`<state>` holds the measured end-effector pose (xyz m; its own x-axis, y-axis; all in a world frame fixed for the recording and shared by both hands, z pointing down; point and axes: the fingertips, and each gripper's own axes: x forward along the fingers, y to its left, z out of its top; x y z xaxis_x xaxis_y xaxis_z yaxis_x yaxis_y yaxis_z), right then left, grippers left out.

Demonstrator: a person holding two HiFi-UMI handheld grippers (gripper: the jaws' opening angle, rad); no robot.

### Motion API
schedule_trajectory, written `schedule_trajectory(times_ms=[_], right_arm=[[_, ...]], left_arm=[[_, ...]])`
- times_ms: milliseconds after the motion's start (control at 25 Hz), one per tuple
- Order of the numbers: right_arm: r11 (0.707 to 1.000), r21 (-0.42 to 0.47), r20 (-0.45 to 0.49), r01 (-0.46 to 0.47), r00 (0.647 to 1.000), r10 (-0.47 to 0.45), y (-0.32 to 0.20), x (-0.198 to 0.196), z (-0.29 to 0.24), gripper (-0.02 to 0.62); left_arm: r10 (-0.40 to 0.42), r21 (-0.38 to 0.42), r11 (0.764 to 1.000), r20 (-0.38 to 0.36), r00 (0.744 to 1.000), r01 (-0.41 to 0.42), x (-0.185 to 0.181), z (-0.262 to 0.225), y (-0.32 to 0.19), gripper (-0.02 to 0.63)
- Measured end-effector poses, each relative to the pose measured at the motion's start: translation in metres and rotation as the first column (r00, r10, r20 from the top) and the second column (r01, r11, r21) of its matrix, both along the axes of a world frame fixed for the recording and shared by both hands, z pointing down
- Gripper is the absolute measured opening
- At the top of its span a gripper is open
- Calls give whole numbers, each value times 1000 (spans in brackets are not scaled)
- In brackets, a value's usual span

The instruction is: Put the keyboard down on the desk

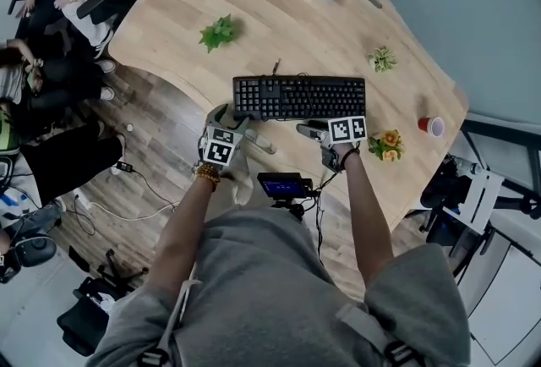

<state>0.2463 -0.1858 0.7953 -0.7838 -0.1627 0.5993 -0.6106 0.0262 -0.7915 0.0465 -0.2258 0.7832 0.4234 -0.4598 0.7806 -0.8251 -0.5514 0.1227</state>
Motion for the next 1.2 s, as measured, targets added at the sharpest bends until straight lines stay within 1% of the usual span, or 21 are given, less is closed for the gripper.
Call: schedule_trajectory(times_ms=[40, 80, 120, 160, 200, 240, 280, 320, 360, 400, 440, 520, 600, 680, 800, 880, 960, 1040, 1120, 1200], right_arm=[[997, 33, -64, 66, 996, -64, 6, 7, 1, 305], [988, 83, -137, 130, 984, -118, 9, 15, 0, 305], [970, 150, -215, 190, 964, -155, 9, 23, -4, 305], [943, 229, -298, 242, 939, -168, 5, 29, -8, 305], [907, 310, -387, 285, 909, -154, -2, 35, -13, 313], [866, 381, -473, 324, 873, -118, -10, 41, -16, 314], [828, 429, -549, 360, 832, -77, -18, 46, -17, 314], [801, 454, -605, 390, 795, -43, -25, 50, -16, 314], [788, 462, -640, 407, 768, -21, -30, 51, -12, 314], [786, 462, -655, 409, 756, -8, -33, 49, -7, 314], [793, 461, -655, 399, 756, 0, -36, 46, -3, 314], [812, 460, -636, 359, 772, 20, -42, 41, 0, 330], [827, 462, -625, 321, 779, 47, -49, 40, 0, 330], [831, 460, -629, 312, 776, 58, -58, 39, 1, 328], [832, 465, -626, 303, 777, 67, -70, 34, 1, 328], [835, 464, -627, 295, 776, 74, -76, 30, 1, 328], [841, 458, -629, 289, 773, 77, -80, 29, 0, 327], [841, 464, -625, 278, 775, 88, -82, 30, -4, 328], [834, 490, -612, 253, 781, 123, -83, 33, -17, 328], [816, 531, -599, 228, 782, 172, -85, 34, -37, 328]], left_arm=[[-46, -24, 999, -15, 999, 46, -9, 2, 0, 291], [-74, -36, 997, -28, 997, 73, -14, 2, 0, 293], [-88, -39, 995, -40, 995, 87, -18, 1, 1, 293], [-93, -36, 995, -53, 994, 92, -19, -1, 2, 293], [-94, -34, 995, -70, 993, 92, -20, -2, 4, 293], [-94, -35, 995, -91, 991, 91, -19, -3, 7, 293], [-94, -43, 995, -111, 989, 90, -17, -2, 11, 293], [-97, -55, 994, -128, 987, 90, -14, -1, 14, 293], [-102, -69, 993, -140, 985, 93, -12, 0, 16, 293], [-111, -84, 991, -149, 982, 100, -10, 3, 18, 293], [-123, -98, 989, -157, 980, 108, -8, 6, 18, 293], [-144, -122, 985, -165, 976, 125, -6, 10, 18, 291], [-145, -133, 983, -160, 976, 124, -3, 13, 14, 292], [-146, -128, 983, -147, 978, 128, -2, 13, 8, 291], [-202, -119, 975, -122, 972, 188, -11, 12, -8, 287], [-212, -116, 973, -108, 971, 199, -15, 11, -16, 284], [-207, -99, 975, -103, 973, 197, -18, 7, -24, 284], [-206, -71, 977, -116, 972, 199, -20, -2, -31, 284], [-199, -32, 980, -139, 970, 196, -22, -17, -38, 284], [-182, 16, 982, -161, 970, 187, -22, -35, -45, 284]])
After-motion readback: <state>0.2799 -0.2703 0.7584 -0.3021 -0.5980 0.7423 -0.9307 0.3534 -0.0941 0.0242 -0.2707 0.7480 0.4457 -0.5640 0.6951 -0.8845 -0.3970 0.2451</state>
